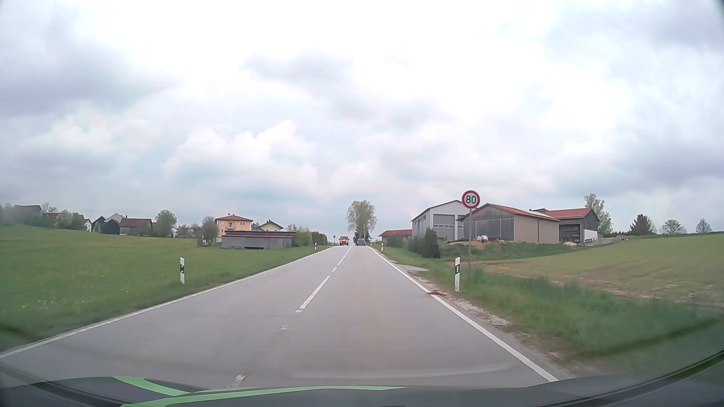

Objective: Follow the waypoints while adhering to traffic rules and regulations

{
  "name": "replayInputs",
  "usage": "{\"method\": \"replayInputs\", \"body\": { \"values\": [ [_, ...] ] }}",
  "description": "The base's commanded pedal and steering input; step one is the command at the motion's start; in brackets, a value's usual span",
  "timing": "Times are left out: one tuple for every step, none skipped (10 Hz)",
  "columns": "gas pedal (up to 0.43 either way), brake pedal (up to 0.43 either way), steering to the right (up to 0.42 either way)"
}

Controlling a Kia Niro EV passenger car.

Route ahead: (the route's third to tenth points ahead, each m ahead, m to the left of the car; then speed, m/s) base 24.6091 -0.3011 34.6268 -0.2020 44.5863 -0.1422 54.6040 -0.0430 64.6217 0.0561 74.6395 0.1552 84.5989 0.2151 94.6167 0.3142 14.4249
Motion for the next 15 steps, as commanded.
{"method": "replayInputs", "body": {
  "values": [
    [0.512, 0.000, 0.005],
    [0.512, 0.000, 0.005],
    [0.500, 0.000, 0.004],
    [0.480, 0.000, 0.003],
    [0.480, 0.000, 0.002],
    [0.480, 0.000, 0.001],
    [0.480, 0.000, 0.000],
    [0.469, 0.000, 0.000],
    [0.469, 0.000, 0.000],
    [0.469, 0.000, 0.000],
    [0.461, 0.000, 0.000],
    [0.461, 0.000, 0.000],
    [0.461, 0.000, 0.000],
    [0.449, 0.000, -0.001],
    [0.449, 0.000, -0.001]
  ]
}}
